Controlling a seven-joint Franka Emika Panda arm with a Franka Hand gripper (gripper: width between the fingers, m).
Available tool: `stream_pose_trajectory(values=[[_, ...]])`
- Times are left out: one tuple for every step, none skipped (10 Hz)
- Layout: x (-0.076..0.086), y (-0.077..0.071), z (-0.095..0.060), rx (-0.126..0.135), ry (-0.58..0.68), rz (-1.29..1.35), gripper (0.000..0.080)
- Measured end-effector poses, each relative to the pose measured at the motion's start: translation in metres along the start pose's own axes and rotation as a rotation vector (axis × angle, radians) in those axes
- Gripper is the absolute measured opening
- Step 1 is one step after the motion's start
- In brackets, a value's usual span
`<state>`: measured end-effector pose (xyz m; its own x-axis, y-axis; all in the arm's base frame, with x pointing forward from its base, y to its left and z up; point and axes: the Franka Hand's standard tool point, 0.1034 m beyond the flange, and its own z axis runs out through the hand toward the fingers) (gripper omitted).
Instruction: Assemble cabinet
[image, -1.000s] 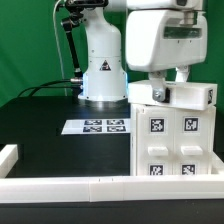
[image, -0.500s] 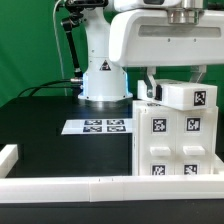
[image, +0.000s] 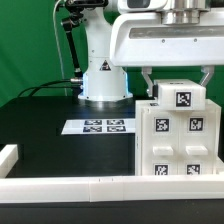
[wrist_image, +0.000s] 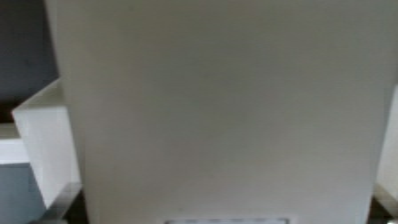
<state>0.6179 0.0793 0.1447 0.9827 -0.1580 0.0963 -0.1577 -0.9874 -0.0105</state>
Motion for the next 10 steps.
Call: stream_pose_trajectory(values=[[-0.0001, -0.0002, 0.0001, 0.001, 0.0, 0.047, 0.0544], [-0.0006, -0.002, 0.0001, 0.01, -0.004, 0.179, 0.0544], [-0.0008, -0.0027, 0.0002, 0.013, -0.005, 0.24, 0.0544], [-0.0013, -0.0042, 0.0003, 0.019, -0.009, 0.316, 0.0544], [-0.0014, -0.0044, 0.0003, 0.02, -0.01, 0.378, 0.0544], [-0.0021, -0.0048, 0.0005, 0.028, -0.009, 0.5, 0.0544], [-0.0043, -0.0056, 0.0002, 0.029, -0.008, 0.632, 0.0544], [-0.0048, -0.0066, -0.0002, 0.028, -0.007, 0.724, 0.0544], [-0.0052, -0.0068, -0.0002, 0.026, -0.008, 0.808, 0.0544], [-0.0055, -0.0073, -0.0003, 0.023, -0.009, 0.904, 0.0544]])
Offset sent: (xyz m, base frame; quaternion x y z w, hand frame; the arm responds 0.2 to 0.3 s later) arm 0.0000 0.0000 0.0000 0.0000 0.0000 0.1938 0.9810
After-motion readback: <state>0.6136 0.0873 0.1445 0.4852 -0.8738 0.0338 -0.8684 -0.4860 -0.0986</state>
